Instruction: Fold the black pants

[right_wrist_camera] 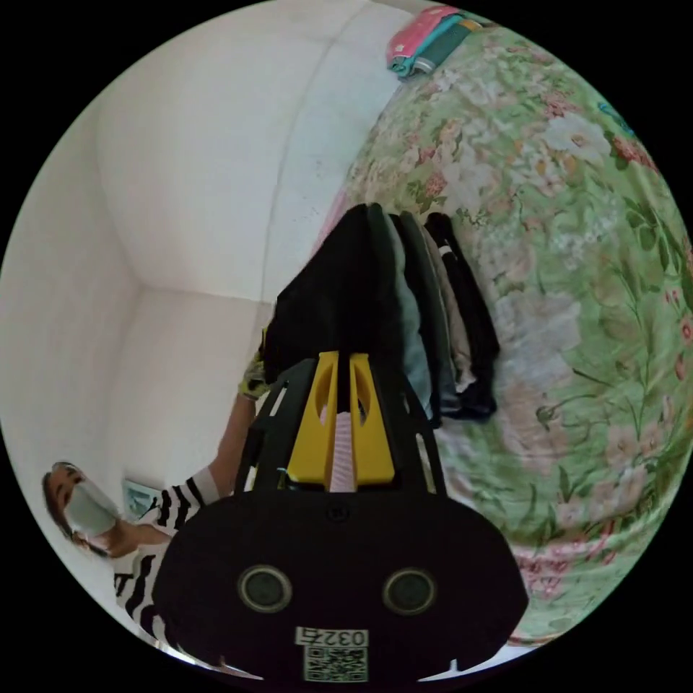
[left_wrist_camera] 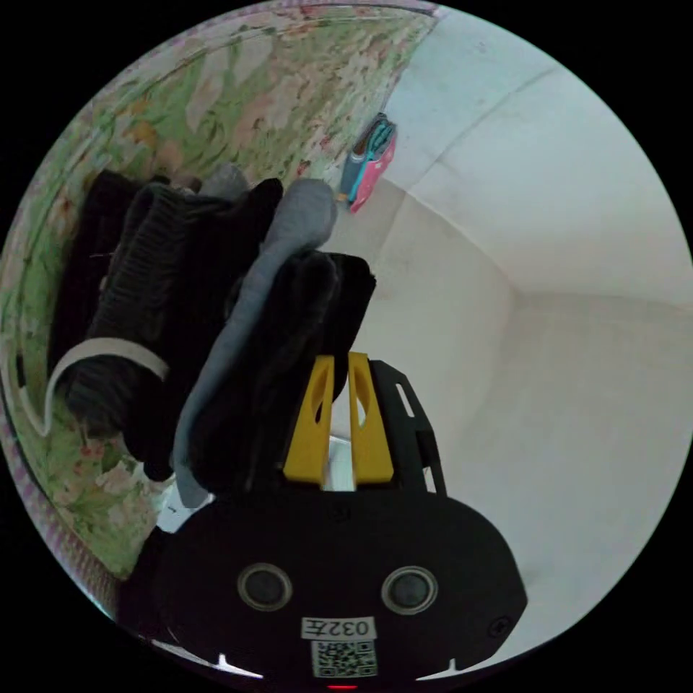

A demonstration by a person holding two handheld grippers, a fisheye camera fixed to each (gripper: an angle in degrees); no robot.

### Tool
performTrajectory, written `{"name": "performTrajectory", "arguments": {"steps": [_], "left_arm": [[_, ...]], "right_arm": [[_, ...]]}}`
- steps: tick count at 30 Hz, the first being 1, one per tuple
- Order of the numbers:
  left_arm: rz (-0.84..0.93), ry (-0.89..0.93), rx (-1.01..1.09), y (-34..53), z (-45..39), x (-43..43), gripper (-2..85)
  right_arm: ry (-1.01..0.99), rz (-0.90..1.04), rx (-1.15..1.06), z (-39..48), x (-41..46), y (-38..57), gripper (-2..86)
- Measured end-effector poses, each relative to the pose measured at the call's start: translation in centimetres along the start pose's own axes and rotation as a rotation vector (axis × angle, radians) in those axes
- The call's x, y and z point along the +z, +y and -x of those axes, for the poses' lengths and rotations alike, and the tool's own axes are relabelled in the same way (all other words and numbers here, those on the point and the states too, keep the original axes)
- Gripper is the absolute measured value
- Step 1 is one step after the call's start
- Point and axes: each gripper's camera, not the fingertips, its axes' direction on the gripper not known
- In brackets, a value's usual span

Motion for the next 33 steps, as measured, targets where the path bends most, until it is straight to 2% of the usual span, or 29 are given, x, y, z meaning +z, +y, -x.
{"name": "performTrajectory", "arguments": {"steps": [7, 11, 12, 14, 15, 18, 20, 22, 26, 29, 33], "left_arm": [[0.057, -0.174, 0.109, 2.5, -6.8, 2.6, -1.0], [0.058, -0.257, 0.152, 4.0, -8.9, 3.4, -0.9], [0.046, -0.266, 0.141, 4.2, -8.7, 3.4, -0.8], [0.017, -0.241, 0.102, 4.9, -7.3, 3.2, -0.5], [0.009, -0.224, 0.102, 5.3, -7.1, 3.2, -0.3], [0.038, -0.206, 0.154, 7.3, -6.8, 3.2, 2.0], [0.038, -0.244, 0.199, 9.0, -7.1, 3.0, 2.9], [0.054, -0.277, 0.225, 10.0, -7.4, 3.5, 2.9], [0.068, -0.417, 0.275, 12.2, -8.4, 5.4, 2.7], [0.055, -0.465, 0.26, 13.2, -8.7, 6.0, 1.5], [0.057, -0.44, 0.225, 13.7, -8.0, 5.8, -0.2]], "right_arm": [[-0.181, -0.048, -0.046, 3.3, -2.8, 0.5, -0.2], [-0.323, -0.07, 0.023, 4.5, -3.0, 3.5, 1.0], [-0.279, -0.067, 0.039, 4.4, -2.9, 3.8, 1.3], [-0.012, -0.084, 0.078, 4.2, -3.2, 5.0, 5.0], [0.019, -0.105, 0.061, 4.8, -3.6, 5.5, 6.0], [0.315, -0.276, -0.125, 11.6, -5.1, 8.6, 8.4], [0.508, -0.323, -0.353, 18.9, -2.2, 11.1, 9.1], [0.507, -0.275, -0.557, 23.7, 1.9, 12.7, 9.6], [0.673, -0.175, -0.93, 32.2, 13.5, 16.9, 10.1], [0.685, -0.143, -1.045, 35.1, 18.5, 18.5, 10.1], [0.8, -0.095, -1.045, 36.4, 22.3, 18.5, 10.1]]}}
